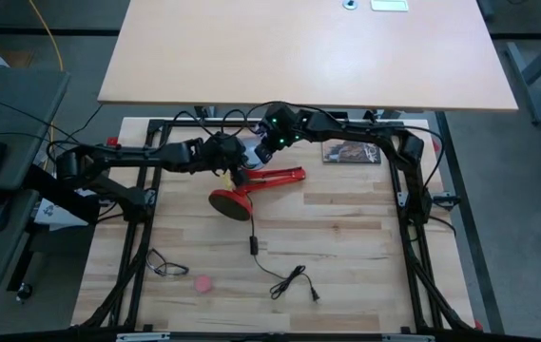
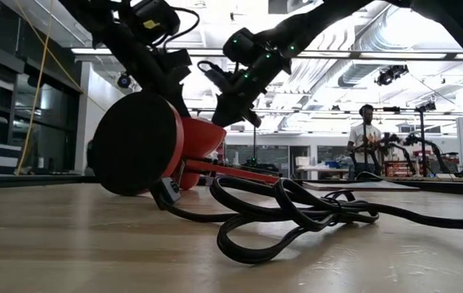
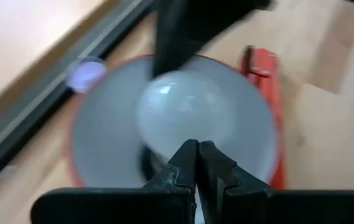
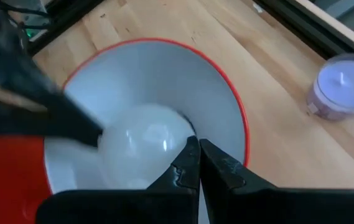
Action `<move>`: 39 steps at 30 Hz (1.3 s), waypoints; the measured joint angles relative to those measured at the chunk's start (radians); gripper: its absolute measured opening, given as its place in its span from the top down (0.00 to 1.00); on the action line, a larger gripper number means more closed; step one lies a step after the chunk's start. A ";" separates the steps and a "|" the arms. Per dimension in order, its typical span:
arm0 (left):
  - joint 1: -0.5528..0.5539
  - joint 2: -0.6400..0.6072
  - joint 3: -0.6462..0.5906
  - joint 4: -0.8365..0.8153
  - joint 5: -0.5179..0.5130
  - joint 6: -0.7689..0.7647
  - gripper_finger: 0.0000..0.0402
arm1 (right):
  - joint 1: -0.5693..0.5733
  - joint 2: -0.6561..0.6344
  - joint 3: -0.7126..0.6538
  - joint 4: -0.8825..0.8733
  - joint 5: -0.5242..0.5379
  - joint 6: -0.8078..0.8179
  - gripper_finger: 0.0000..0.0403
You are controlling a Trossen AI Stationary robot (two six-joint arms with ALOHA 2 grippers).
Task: Screw lightbulb
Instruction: Insert the lightbulb into the desk lamp, then remove the lightbulb from the desk lamp
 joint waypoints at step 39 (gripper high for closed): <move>-0.293 -0.619 -0.311 -0.087 -0.157 -0.501 1.00 | 0.036 -0.046 0.271 -0.336 -0.003 -0.334 1.00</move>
